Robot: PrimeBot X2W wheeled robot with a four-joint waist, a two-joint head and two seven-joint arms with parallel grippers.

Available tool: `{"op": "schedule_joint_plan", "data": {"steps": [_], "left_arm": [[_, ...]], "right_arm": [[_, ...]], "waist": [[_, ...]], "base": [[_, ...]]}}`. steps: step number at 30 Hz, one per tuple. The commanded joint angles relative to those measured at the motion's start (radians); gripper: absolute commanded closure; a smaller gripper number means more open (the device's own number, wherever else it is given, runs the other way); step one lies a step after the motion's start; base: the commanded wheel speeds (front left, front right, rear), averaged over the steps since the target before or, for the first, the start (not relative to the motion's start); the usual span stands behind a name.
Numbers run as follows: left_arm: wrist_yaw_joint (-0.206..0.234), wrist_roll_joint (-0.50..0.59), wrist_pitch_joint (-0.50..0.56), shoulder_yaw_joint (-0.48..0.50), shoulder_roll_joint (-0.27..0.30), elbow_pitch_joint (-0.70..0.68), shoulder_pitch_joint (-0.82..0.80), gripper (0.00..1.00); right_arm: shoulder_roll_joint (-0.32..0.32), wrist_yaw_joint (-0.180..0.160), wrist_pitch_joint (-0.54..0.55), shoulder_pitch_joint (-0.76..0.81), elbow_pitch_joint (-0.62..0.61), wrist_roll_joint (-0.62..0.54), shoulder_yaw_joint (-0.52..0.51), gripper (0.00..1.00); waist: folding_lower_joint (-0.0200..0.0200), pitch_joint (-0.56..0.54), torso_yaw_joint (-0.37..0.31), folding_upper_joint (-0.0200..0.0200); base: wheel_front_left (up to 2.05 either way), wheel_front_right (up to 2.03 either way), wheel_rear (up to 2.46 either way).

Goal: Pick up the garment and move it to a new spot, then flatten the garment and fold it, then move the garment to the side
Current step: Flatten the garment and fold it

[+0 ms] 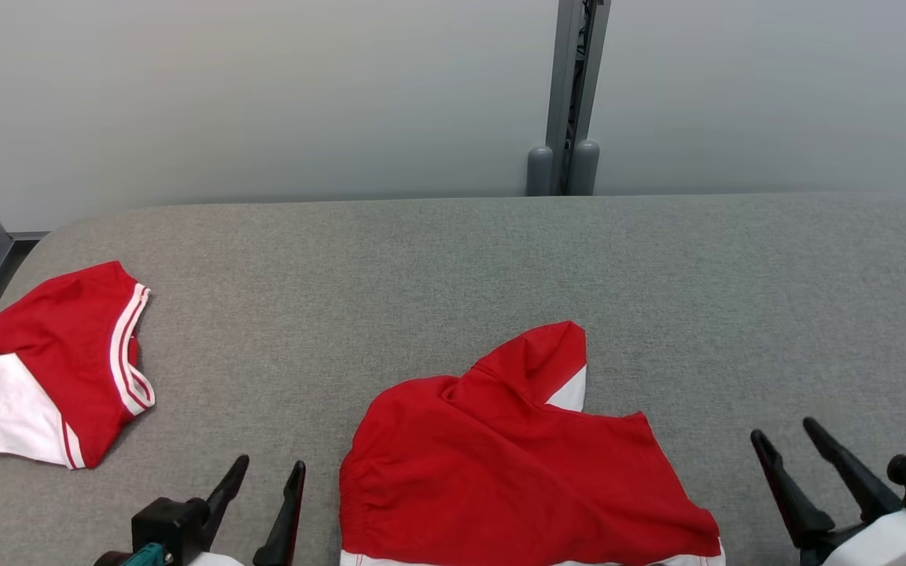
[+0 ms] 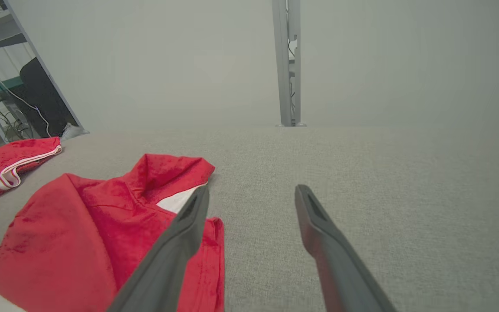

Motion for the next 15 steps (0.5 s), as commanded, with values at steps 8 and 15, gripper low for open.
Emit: {"op": "schedule_joint_plan", "data": {"steps": [8, 15], "left_arm": [[-0.009, -0.064, 0.139, -0.085, 0.057, -0.017, 0.048, 0.0], [-0.009, -0.116, 0.2, -0.149, 0.085, -0.021, 0.042, 0.0]], "right_arm": [[-0.129, 0.0, 0.166, 0.027, 0.009, 0.212, 0.209, 0.0], [-0.144, 0.0, 0.218, 0.007, 0.051, 0.284, 0.312, 0.0]], "waist": [[0.0, 0.017, 0.003, 0.0], [0.0, 0.028, 0.007, 0.0]], "base": [[0.0, 0.0, 0.0], [0.0, 0.0, 0.0]]}}
